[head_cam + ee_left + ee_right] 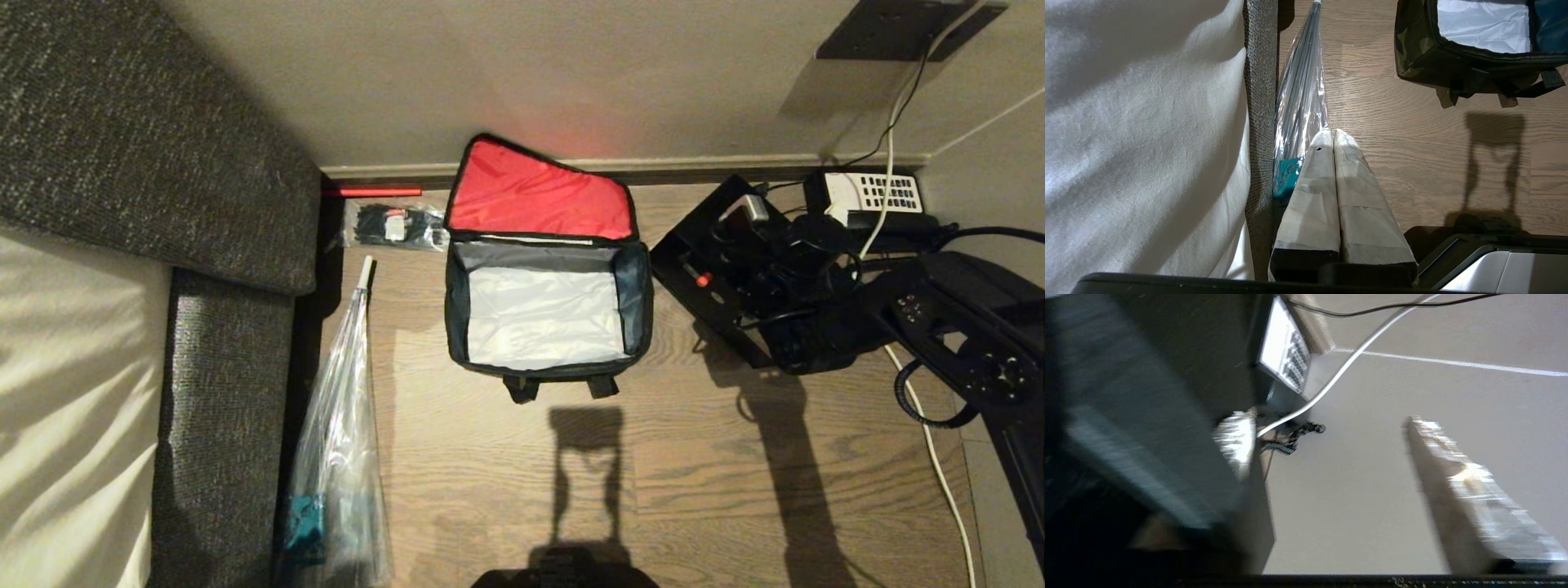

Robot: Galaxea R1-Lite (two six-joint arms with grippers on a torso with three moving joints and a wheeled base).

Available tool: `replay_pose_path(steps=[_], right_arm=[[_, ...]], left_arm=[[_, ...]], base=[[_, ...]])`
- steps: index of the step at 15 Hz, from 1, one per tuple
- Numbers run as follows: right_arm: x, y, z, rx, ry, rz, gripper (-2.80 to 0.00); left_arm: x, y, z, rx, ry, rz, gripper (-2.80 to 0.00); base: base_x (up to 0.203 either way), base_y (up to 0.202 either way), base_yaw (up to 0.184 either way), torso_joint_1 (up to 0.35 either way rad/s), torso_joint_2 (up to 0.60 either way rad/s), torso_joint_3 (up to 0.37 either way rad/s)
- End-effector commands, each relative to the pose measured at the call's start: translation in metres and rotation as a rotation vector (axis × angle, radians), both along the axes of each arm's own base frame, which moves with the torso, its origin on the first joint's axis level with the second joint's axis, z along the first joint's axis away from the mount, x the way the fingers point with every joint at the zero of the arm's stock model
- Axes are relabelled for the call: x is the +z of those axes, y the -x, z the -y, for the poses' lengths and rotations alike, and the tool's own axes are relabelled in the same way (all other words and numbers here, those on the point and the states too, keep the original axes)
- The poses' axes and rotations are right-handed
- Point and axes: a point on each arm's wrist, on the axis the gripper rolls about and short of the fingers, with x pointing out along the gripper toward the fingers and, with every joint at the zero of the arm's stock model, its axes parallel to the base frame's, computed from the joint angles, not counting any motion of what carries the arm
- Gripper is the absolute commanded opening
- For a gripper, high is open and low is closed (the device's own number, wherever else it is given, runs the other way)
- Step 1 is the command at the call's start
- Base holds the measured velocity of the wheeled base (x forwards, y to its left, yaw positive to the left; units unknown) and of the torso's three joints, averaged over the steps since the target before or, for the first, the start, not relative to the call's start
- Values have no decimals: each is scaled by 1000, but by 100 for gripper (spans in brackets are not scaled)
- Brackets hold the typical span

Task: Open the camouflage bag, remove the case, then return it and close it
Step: Grip the handle again

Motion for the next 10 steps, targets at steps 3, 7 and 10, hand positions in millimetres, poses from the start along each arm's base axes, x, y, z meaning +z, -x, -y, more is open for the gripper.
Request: replay_pose_path(steps=[3, 7, 10], right_arm=[[-4, 0, 0, -7, -1, -7, -280], [-4, 2, -4, 2, -3, -13, -280], [7, 6, -5, 5, -4, 7, -280]], left_arm=[[0, 0, 0, 1, 0, 3, -280], [0, 0, 0, 1, 0, 3, -280], [0, 0, 0, 2, 0, 3, -280]], base=[[0, 0, 0, 0, 0, 0], [0, 0, 0, 0, 0, 0], [0, 0, 0, 0, 0, 0]])
